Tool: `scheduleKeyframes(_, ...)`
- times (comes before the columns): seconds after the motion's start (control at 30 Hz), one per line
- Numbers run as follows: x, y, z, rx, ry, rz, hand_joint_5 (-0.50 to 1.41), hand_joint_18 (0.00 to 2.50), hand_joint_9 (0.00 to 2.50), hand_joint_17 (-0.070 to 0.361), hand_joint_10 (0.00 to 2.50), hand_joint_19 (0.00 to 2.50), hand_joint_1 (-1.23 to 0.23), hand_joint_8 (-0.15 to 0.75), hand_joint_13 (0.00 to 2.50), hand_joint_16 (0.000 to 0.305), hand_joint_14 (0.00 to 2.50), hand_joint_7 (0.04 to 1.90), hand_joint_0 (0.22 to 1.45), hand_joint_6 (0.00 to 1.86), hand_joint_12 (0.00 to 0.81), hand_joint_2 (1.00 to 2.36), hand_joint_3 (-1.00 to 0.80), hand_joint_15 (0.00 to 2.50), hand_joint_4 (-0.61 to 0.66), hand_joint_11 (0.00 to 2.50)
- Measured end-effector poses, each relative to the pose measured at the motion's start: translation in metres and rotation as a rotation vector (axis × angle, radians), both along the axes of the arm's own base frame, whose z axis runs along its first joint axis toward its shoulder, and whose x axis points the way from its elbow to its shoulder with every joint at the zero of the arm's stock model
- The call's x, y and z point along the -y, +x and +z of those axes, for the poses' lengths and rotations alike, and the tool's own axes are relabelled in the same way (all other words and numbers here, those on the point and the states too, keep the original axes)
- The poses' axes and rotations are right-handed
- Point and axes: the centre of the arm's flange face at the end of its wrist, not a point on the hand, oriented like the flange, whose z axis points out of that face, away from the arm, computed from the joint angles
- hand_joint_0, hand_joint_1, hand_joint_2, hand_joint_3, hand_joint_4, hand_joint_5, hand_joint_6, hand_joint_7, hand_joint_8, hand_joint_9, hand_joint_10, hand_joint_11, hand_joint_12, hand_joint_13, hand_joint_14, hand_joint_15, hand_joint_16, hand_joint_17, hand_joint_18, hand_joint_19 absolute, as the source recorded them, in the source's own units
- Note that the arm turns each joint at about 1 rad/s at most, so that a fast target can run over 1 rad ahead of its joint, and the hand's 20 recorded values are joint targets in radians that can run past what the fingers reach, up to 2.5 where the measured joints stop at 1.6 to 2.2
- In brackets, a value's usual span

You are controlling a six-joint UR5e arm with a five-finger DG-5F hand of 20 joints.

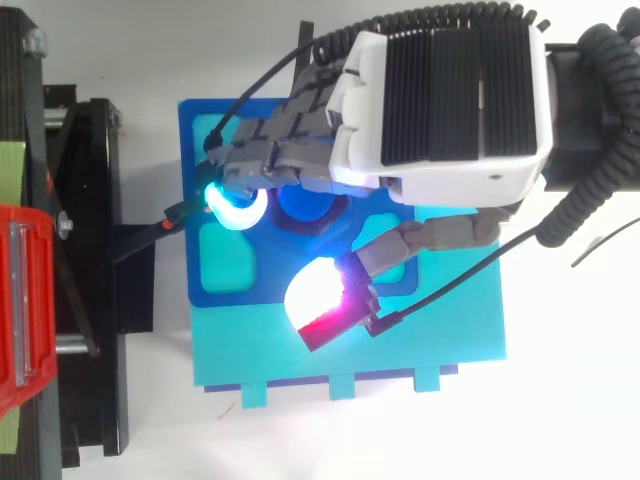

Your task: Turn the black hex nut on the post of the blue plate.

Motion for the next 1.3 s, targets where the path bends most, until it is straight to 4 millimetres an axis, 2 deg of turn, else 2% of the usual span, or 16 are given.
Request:
scheduleKeyframes(0.4,0.007,-0.004,-0.001,-0.022,-0.01,0.0,-0.14,0.71,0.63,0.137,0.0,0.28,-0.39,0.313,0.79,0.061,0.01,0.86,0.5,0.5,0.402,1.0,-0.5,0.15,0.28,0.0)
scheduleKeyframes(1.3,0.044,-0.014,-0.003,-0.041,-0.02,0.021,-0.14,0.71,0.64,0.136,0.0,0.29,-0.39,0.314,0.8,0.06,0.01,0.85,0.5,0.5,0.4,1.0,-0.5,0.15,0.28,0.0)
